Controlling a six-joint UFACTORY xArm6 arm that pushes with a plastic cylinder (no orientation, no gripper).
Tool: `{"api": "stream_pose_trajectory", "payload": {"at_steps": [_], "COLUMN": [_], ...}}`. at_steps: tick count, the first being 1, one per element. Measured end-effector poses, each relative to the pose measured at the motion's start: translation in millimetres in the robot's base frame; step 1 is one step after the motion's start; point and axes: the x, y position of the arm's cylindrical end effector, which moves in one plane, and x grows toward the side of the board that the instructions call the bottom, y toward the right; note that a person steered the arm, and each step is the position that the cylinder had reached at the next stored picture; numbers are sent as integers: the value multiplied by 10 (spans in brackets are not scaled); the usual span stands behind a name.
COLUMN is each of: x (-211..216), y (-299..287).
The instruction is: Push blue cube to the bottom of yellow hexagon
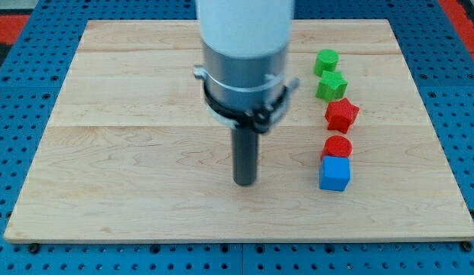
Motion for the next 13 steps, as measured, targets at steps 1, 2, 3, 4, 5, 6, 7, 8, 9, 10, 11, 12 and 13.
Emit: {"api": "stream_pose_trajectory", "payload": {"at_steps": [1,2,3,4,5,6,7,8,9,10,11,12,13], "x": [377,495,499,263,153,103,-31,-119,-323,-531,-838,-1143,-1441], "y": [398,938,1457,1701,1509,1094,761,845,842,822,869,960,968]}}
